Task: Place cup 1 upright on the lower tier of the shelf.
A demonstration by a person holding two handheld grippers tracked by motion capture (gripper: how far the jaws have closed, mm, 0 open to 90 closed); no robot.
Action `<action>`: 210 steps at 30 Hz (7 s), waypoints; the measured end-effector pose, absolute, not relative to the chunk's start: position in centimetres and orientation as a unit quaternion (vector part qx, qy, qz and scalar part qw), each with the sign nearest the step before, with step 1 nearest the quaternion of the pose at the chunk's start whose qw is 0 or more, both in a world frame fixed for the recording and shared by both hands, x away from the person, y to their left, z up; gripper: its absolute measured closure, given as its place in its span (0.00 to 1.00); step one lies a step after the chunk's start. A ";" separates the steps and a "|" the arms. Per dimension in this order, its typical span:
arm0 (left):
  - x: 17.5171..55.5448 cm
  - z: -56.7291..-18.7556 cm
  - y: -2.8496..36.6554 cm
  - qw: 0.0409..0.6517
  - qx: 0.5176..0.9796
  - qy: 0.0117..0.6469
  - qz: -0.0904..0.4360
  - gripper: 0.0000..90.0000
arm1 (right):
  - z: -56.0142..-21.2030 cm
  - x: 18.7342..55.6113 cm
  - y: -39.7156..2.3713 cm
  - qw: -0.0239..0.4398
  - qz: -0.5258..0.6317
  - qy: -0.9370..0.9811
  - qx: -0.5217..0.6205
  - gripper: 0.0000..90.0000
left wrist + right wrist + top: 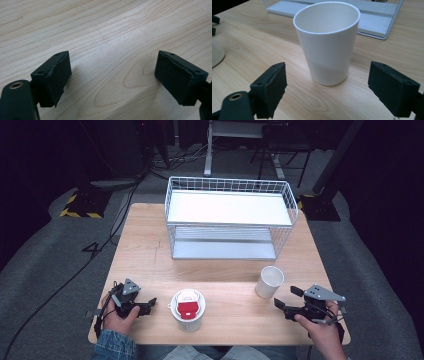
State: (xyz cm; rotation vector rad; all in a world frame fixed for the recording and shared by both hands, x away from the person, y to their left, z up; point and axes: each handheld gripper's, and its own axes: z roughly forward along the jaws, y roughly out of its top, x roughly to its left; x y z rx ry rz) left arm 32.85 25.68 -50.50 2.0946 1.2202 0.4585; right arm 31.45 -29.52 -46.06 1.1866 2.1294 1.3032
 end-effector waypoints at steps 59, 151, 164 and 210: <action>33.0 -50.5 25.6 0.328 0.803 0.465 0.176 0.16 | -45.3 37.0 -23.8 0.221 0.430 0.775 0.406 0.26; 33.0 -50.5 25.6 0.328 0.803 0.465 0.175 0.16 | -47.5 51.3 -10.9 0.286 0.452 0.738 0.412 0.21; 33.0 -50.5 25.6 0.328 0.804 0.465 0.176 0.16 | -47.4 51.0 -11.2 0.276 0.442 0.756 0.395 0.17; 33.3 -50.5 25.6 0.331 0.802 0.466 0.173 0.16 | -41.8 40.5 -24.1 0.216 0.441 0.797 0.350 0.17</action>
